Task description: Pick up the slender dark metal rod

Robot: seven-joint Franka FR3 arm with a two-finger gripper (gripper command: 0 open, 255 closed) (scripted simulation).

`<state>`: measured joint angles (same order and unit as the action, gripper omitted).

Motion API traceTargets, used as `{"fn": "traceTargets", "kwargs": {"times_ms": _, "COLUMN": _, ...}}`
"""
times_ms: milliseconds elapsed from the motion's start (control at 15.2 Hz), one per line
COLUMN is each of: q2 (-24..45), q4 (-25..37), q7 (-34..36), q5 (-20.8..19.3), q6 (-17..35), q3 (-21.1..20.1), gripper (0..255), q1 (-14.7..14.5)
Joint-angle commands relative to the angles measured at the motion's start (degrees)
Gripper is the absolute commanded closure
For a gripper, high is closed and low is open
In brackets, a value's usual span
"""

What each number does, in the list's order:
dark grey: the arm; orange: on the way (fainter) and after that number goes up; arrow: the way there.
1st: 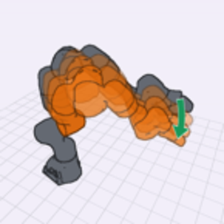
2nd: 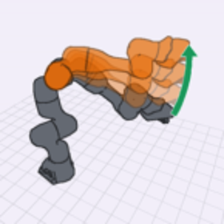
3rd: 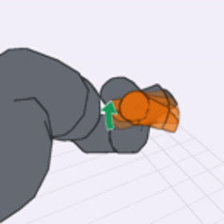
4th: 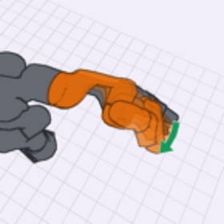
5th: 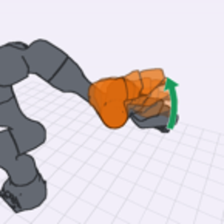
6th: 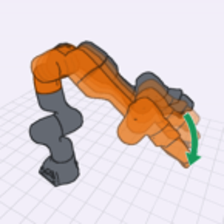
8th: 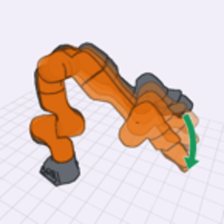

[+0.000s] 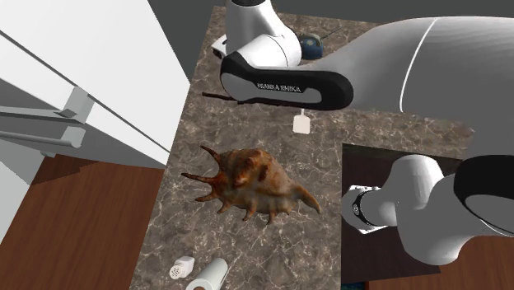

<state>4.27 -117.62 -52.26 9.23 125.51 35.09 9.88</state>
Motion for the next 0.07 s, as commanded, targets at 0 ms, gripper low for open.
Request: {"fn": "traceTargets", "kwargs": {"times_ms": 0, "q2": -0.2, "q4": 0.3, "q7": 0.2, "q5": -0.2, "q6": -0.5, "q3": 0.0, "gripper": 255, "q1": 0.0}}
